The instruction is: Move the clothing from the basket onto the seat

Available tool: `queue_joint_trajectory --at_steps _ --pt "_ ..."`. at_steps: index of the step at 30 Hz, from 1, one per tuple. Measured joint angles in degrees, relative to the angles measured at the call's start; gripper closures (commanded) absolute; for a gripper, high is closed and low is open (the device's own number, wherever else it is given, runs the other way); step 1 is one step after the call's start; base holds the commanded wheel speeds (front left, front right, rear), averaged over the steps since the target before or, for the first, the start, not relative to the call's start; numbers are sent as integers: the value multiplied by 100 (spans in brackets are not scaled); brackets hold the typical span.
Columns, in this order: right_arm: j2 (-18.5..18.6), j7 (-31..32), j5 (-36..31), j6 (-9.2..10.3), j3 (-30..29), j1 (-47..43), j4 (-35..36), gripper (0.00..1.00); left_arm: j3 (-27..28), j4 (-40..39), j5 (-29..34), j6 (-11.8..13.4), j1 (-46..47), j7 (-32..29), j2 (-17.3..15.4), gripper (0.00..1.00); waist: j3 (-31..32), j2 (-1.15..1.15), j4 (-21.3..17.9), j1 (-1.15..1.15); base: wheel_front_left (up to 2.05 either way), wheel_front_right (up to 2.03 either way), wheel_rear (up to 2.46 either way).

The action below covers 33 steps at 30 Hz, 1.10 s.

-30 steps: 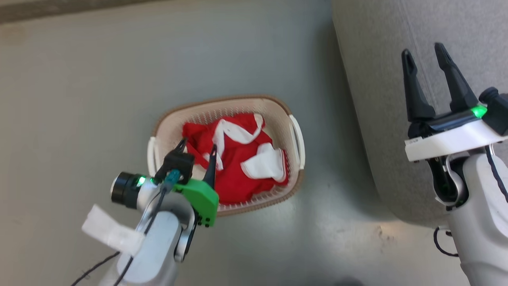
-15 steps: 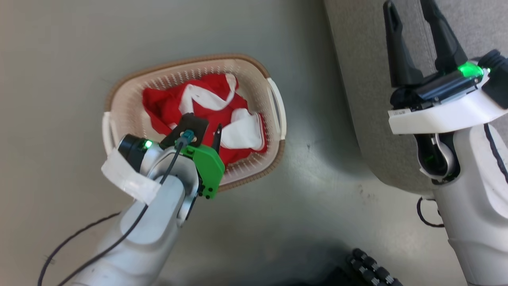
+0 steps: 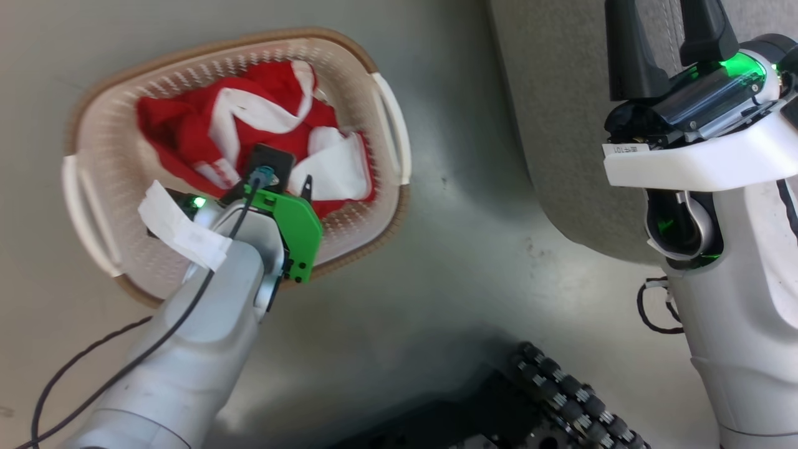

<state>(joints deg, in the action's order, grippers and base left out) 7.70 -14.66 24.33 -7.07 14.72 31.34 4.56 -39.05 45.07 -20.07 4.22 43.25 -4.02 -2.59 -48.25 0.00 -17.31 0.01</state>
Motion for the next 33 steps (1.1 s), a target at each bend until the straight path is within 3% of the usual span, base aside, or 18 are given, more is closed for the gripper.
queue_joint_trajectory --at_steps 14,33 --pt "-96 -1 91 0 -119 15 186 0 423 1012 -94 108 415 131 -5 0 -560 0 -533 0 0 0 0" --pt "-113 -1 107 -1 -74 15 347 0 938 2091 -92 261 817 232 -5 0 -699 0 -561 0 0 0 0"
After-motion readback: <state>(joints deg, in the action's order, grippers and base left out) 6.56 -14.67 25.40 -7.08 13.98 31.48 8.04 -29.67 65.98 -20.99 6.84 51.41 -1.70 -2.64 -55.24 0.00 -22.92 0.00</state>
